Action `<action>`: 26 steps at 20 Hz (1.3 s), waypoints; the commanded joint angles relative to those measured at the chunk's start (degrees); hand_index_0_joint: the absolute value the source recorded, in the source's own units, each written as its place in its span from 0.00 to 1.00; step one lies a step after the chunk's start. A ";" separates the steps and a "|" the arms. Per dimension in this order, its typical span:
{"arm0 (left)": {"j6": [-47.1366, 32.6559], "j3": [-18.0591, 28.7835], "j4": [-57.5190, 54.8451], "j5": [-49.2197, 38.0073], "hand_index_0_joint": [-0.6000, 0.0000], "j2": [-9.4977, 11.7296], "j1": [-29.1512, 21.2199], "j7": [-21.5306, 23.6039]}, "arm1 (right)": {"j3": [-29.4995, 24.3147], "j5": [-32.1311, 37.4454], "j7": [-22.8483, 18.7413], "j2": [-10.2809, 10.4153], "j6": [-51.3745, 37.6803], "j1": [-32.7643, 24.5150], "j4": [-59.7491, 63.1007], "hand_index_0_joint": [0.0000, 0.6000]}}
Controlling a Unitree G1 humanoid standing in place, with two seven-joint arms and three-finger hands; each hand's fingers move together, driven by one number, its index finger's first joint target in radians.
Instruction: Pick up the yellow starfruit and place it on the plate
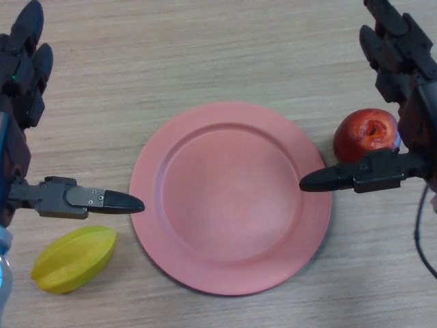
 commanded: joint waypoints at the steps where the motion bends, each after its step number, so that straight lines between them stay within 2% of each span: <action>1: -8.08 3.12 -2.72 0.35 1.00 2.00 -1.06 1.77 | -2.39 2.01 -1.15 -1.21 -7.84 -1.89 -2.60 0.00; 4: -10.39 3.55 -0.84 1.76 1.00 2.53 -2.13 2.32 | -2.35 1.49 -0.47 -1.33 -6.36 -2.02 -3.34 0.00; 8: -12.01 1.60 -1.21 3.91 1.00 1.45 -0.50 2.78 | -2.73 2.30 -0.58 -1.27 -8.28 -1.42 -1.93 0.00; 12: -14.61 1.01 -2.20 10.05 1.00 0.14 2.62 2.50 | -1.57 2.78 -1.40 -0.54 -7.37 -1.92 -0.75 0.00; 15: -18.65 -0.43 -4.23 18.38 1.00 -1.92 8.25 1.52 | -0.12 2.18 -1.26 0.10 -8.67 -2.62 1.38 0.00; 17: -18.78 1.06 -5.67 17.45 1.00 -3.39 11.62 0.71 | 0.58 2.72 -0.23 0.60 -8.55 -3.28 2.03 0.00; 21: -17.62 3.78 -6.81 18.62 1.00 -4.20 19.12 -1.28 | 1.59 1.88 -0.30 1.41 -9.19 -3.97 3.54 0.00; 26: -22.22 8.20 -0.95 22.95 1.00 -4.25 22.47 -2.52 | 1.76 3.12 -0.37 1.96 -9.08 -4.18 4.19 0.00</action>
